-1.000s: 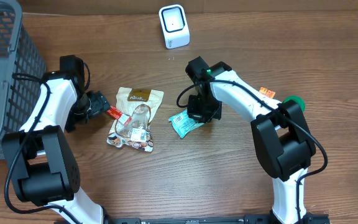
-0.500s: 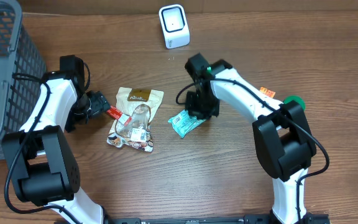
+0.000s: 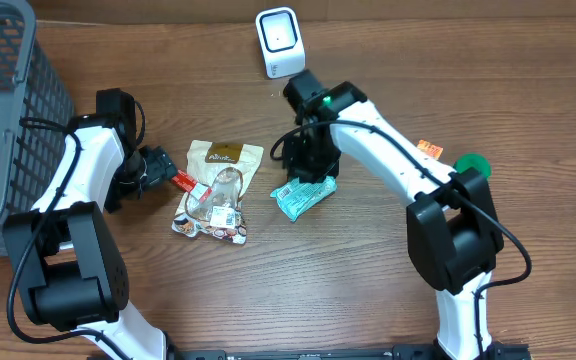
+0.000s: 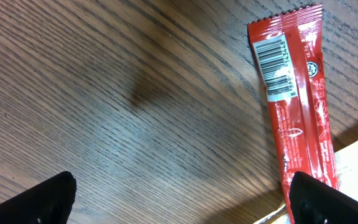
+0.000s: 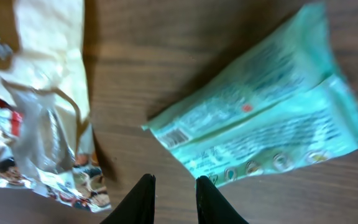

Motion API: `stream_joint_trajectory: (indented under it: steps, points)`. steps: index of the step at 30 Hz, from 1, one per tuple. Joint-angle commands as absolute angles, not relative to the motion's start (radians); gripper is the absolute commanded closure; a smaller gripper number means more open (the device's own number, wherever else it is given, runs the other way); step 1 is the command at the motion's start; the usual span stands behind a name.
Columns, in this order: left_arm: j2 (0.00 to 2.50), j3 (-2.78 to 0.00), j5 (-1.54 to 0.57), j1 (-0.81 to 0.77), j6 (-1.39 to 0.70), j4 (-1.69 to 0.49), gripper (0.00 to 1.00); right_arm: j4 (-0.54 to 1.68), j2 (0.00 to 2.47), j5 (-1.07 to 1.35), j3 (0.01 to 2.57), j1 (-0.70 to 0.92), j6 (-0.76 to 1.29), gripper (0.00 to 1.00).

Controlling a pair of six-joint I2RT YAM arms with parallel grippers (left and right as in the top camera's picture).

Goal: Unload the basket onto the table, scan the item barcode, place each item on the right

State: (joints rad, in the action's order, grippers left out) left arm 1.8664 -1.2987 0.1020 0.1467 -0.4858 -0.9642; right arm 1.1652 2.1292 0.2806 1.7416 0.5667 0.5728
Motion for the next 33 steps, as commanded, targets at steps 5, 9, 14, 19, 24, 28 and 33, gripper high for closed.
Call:
stream_joint_trajectory:
  steps: [5,9,14,19,24,28,33]
  points:
    - [1.864,-1.317,0.123,0.157,-0.471,-0.963,0.0,1.166,2.129,0.212,1.647,0.603,0.616,0.76]
    - [1.864,-1.317,0.123,0.157,-0.471,-0.963,0.0,1.135,2.131,0.203,1.594,0.603,0.633,0.78]
    - [1.864,-1.317,0.123,0.157,-0.471,-0.963,0.0,1.076,2.136,0.202,1.523,0.605,0.657,0.82]
    - [1.864,-1.317,0.123,0.157,-0.471,-0.963,0.0,1.05,2.136,0.203,1.493,0.605,0.674,0.81]
    - [1.864,-1.317,0.123,0.157,-0.471,-0.963,0.0,1.058,2.134,0.249,1.549,0.603,0.674,0.76]
    - [1.864,-1.317,0.123,0.157,-0.471,-0.963,0.0,1.088,2.132,0.248,1.641,0.599,0.673,0.75]
    - [1.864,-1.317,0.123,0.157,-0.471,-0.963,0.0,1.06,2.132,0.217,1.682,0.599,0.673,0.74]
